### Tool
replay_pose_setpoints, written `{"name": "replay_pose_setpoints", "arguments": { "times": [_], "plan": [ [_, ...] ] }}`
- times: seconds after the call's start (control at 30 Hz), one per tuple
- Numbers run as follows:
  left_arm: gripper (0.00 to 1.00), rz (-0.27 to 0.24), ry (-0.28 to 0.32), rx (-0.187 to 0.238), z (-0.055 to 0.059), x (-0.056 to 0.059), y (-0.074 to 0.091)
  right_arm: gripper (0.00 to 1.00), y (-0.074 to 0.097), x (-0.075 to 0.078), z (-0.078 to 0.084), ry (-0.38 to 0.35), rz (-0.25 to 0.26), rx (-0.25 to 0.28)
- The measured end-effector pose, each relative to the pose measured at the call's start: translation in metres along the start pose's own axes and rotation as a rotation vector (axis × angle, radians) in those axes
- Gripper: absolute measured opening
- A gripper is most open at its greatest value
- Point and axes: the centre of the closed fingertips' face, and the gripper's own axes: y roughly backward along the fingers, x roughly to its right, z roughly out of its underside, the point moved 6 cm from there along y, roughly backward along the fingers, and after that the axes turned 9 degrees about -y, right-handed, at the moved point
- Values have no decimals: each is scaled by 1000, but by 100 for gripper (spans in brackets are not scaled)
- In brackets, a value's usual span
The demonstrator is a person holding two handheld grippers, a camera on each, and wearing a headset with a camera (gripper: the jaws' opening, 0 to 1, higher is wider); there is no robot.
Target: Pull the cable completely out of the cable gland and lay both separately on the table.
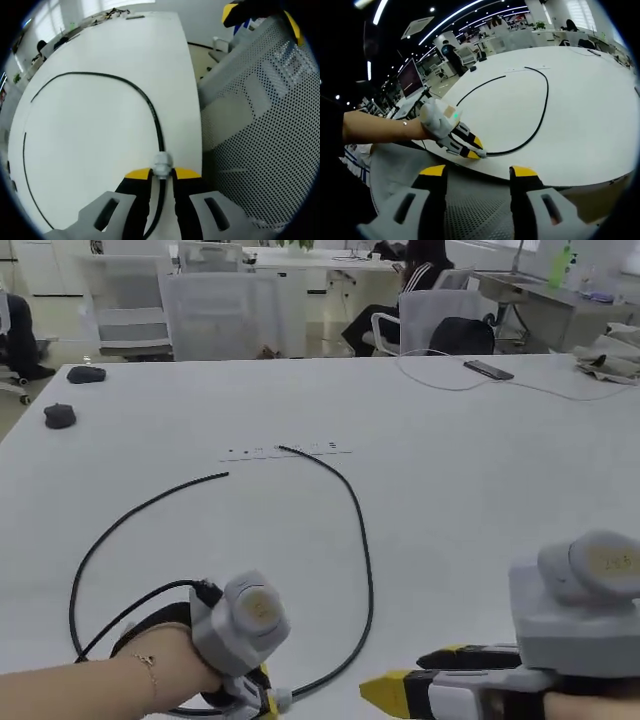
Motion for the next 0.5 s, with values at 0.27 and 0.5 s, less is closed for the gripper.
{"name": "replay_pose_setpoints", "arguments": {
  "times": [0.27,0.5],
  "plan": [
    [17,-12,67,91,-11,5,34,46,-4,-7,2,153,-43,-96],
    [17,-57,75,150,-16,12,82,42,-12,-11,-6,333,-73,-222]
  ]
}}
